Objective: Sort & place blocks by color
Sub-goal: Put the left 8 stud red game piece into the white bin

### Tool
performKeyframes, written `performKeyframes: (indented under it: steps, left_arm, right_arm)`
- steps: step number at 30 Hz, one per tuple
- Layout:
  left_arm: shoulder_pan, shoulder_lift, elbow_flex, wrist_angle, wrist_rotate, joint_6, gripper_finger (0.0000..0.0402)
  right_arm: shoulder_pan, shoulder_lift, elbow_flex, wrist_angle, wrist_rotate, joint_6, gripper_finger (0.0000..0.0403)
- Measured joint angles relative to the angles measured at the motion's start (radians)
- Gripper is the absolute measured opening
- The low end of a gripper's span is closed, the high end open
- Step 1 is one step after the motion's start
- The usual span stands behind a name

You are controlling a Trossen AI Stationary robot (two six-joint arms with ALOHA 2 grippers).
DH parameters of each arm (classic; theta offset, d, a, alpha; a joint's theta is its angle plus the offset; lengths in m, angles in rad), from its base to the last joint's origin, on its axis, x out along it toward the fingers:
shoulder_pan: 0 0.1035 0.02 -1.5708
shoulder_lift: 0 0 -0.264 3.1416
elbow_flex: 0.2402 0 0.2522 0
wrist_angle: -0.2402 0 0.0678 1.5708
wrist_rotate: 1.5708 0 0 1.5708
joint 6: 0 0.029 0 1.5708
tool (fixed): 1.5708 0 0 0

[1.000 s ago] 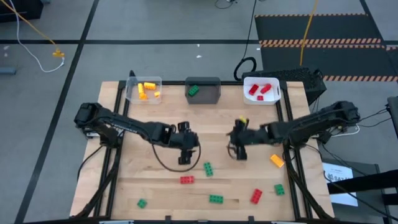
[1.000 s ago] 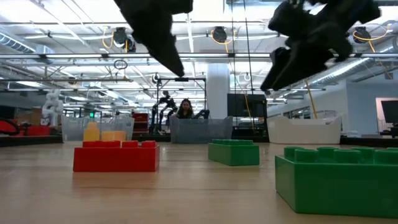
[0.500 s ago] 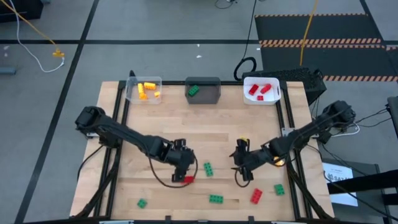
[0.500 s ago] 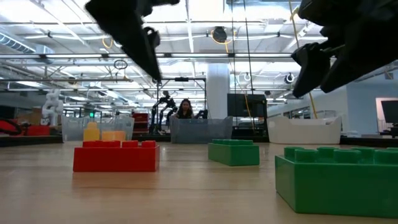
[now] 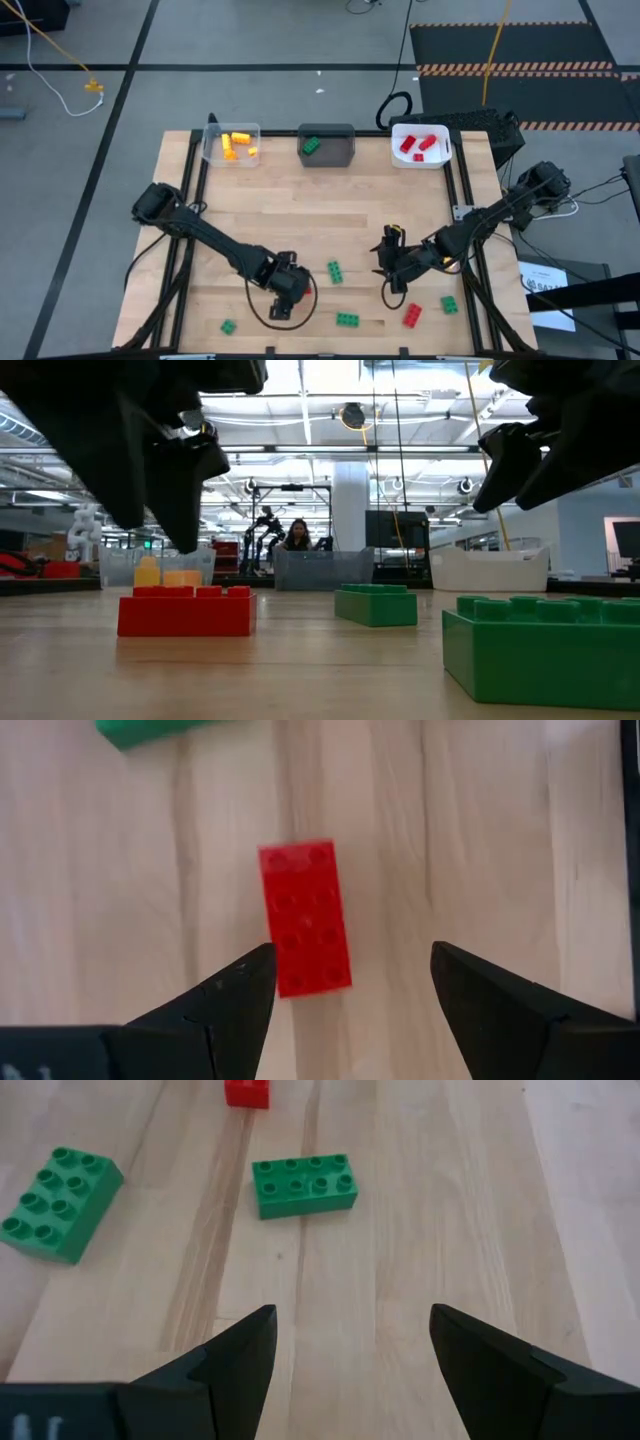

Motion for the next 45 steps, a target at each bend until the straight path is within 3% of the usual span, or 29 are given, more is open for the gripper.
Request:
performKeyframes:
  steps: [5, 12, 18, 22, 26, 30, 36, 45]
  left_arm:
    - [0.025, 0.020, 0.000, 0.006, -0.027, -0.012, 0.0266]
    - [0.038, 0.109, 0.001, 0.036, 0.051, -0.022, 0.0266]
    - [0.037, 0.130, 0.004, 0.040, -0.008, -0.048, 0.0264]
    - [0.043, 0.133, 0.004, 0.028, -0.072, -0.088, 0.0225]
    - [0.061, 0.121, 0.000, 0.034, -0.101, -0.097, 0.0139]
    - [0.092, 0.096, -0.001, 0.041, -0.096, -0.079, 0.0140]
    - [0.159, 0.033, -0.001, 0.078, -0.019, 0.019, 0.0140]
    - [0.280, -0.048, -0.001, 0.300, 0.163, 0.117, 0.0140]
  right_arm:
    - [0.000, 0.000, 0.000, -0.001, 0.000, -0.001, 0.0253]
    - [0.000, 0.000, 0.000, -0.022, 0.000, 0.004, 0.0253]
    - [0.000, 0.000, 0.000, -0.030, 0.001, 0.004, 0.0253]
    - [-0.001, 0.000, 0.000, -0.030, 0.004, 0.003, 0.0253]
    - [-0.001, 0.000, 0.000, -0.029, 0.045, -0.021, 0.0253]
    - [-0.001, 0.000, 0.000, -0.004, 0.081, -0.080, 0.0253]
    - [0.001, 0.000, 0.000, 0.157, 0.080, -0.423, 0.0253]
    - [-0.012, 0.002, 0.000, 0.448, 0.078, -0.992, 0.0253]
